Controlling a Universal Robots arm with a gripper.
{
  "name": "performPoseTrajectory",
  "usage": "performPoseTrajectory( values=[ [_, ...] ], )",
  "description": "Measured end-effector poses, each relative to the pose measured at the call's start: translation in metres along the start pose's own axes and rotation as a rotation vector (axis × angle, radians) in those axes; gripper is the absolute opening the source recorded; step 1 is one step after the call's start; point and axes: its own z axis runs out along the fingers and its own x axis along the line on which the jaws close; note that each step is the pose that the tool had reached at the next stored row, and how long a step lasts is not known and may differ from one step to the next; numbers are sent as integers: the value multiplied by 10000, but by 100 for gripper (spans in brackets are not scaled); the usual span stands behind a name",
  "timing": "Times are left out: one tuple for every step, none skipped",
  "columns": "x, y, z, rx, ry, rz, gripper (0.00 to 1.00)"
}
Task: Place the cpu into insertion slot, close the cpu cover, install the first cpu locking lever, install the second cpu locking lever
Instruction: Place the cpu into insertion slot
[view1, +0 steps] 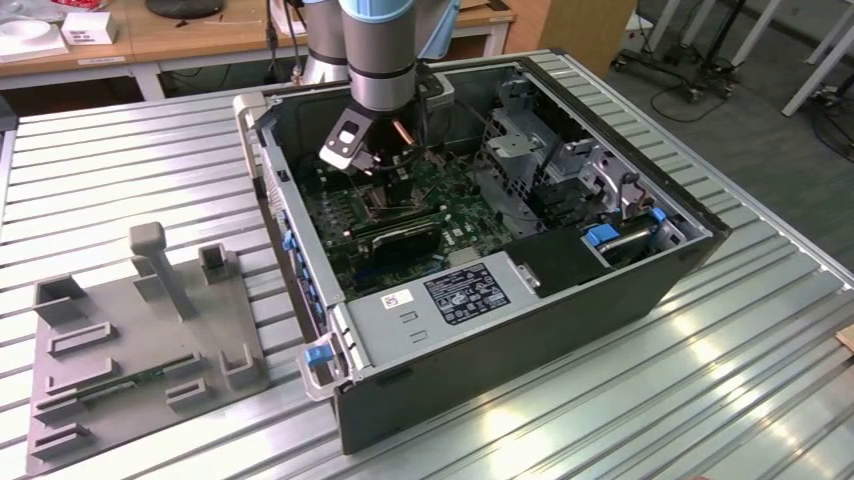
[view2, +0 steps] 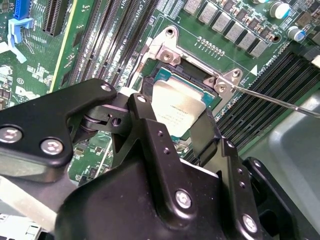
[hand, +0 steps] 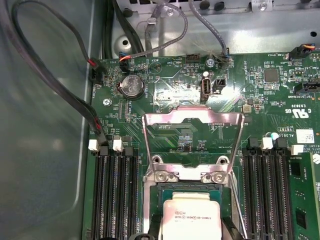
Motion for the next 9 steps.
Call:
performPoseTrajectory(
  values=[
    [0,0,2,1,2,-24,54],
    [0,0,2,1,2,-24,54],
    [0,0,2,1,2,-24,54],
    [0,0,2,1,1,-24,54],
    [0,0,2,12,1,-26,54],
    [0,0,2,16,2,-24,54],
    [0,0,2,28,1,-24,54],
    [0,0,5,27,3,-24,54],
    [0,-1,6,28,2,-23,54]
  ],
)
